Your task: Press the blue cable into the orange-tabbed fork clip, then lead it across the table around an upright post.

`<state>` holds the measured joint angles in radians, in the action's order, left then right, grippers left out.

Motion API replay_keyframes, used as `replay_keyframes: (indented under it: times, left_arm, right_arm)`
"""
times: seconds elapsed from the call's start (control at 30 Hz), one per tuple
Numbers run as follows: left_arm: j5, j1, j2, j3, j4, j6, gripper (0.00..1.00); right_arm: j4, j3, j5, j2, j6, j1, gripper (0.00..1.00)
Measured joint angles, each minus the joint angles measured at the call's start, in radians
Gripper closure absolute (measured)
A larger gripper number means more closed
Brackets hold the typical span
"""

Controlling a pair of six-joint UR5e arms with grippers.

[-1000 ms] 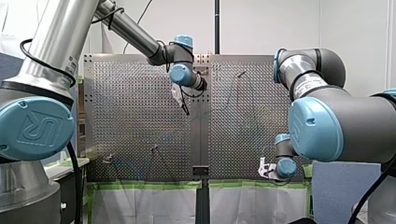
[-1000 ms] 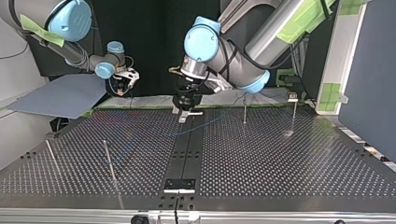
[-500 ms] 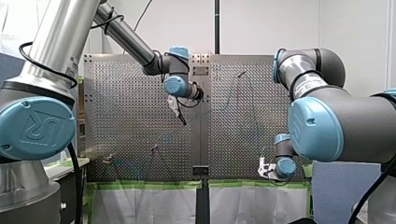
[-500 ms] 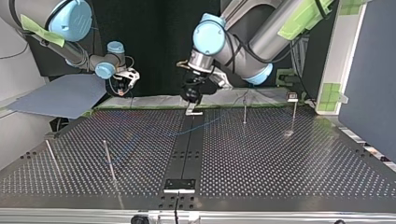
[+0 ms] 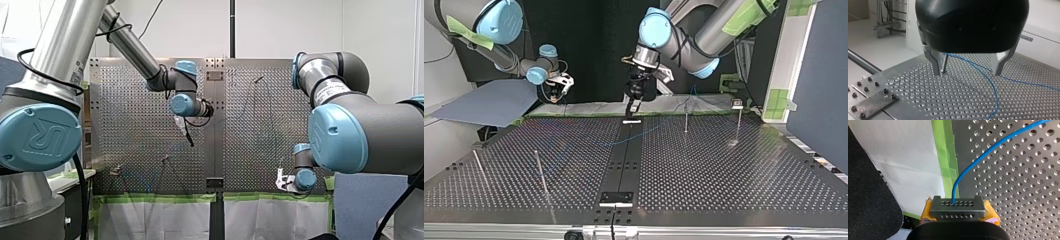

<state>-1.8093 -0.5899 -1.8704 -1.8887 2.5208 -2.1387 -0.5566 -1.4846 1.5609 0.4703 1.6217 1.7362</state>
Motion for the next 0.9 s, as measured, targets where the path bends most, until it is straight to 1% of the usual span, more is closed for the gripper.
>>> replay_keyframes:
  times: [0.63, 0.9]
  left_arm:
    - [0.000, 0.010, 0.000, -0.159, -0.159, 0.014, 0.00]
    - [0.006, 0.016, 0.000, -0.220, -0.220, 0.026, 0.00]
  right_arm:
    - [0.002, 0.003, -0.001, 0.000, 0.000, 0.008, 1.00]
    - [0.024, 0.003, 0.000, 0.000, -0.015, 0.009, 1.00]
